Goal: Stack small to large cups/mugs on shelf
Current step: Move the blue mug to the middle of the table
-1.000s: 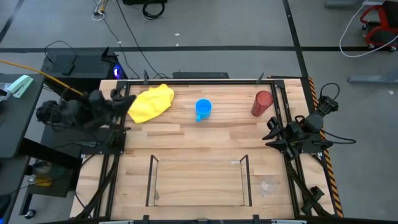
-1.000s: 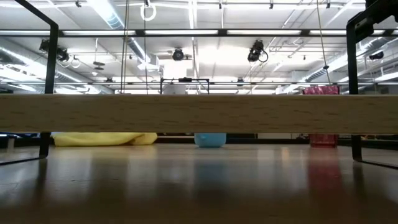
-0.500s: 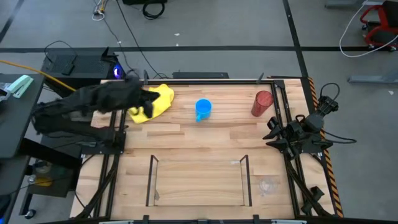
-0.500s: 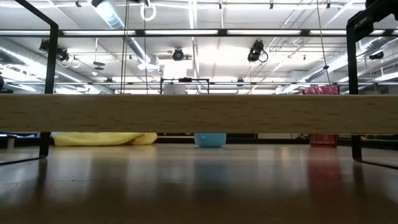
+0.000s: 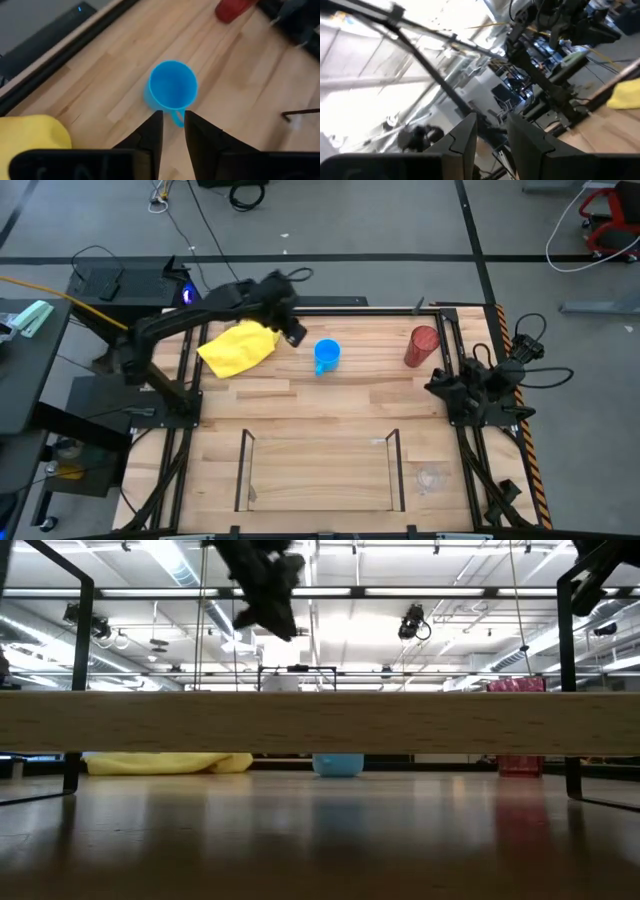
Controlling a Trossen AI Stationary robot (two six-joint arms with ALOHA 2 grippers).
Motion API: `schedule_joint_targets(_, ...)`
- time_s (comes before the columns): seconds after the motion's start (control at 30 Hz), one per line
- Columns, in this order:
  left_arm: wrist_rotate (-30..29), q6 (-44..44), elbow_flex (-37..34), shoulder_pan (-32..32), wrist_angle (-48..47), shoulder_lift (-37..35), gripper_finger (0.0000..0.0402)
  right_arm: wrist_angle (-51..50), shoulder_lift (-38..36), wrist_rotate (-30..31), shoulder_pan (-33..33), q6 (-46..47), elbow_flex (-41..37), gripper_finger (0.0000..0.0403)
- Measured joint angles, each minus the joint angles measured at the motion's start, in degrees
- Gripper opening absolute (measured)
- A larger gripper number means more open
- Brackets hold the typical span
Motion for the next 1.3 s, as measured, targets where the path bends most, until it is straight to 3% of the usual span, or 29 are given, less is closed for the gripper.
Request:
schedule_joint_targets(0.2,0.25,2.59,10.17,0.04,-8.78,13.6,0.009,-0.03,0.0,6.51,0.0,1.9,0.0,0.0115)
schedule_joint_targets(0.47,0.23,2.87,19.73,0.02,-15.75,25.38,0.0101,-0.03,0.0,7.36,0.02,1.92,0.0,0.0115)
schedule_joint_targets(0.83,-0.01,2.57,20.84,0.15,-8.85,26.95,0.0119,-0.14,0.0,10.36,0.02,1.88,0.0,0.0115)
schedule_joint_targets(1.3,-1.06,2.01,20.75,0.69,-11.62,30.63,0.014,-2.71,0.55,10.69,0.02,3.67,0.02,0.0115)
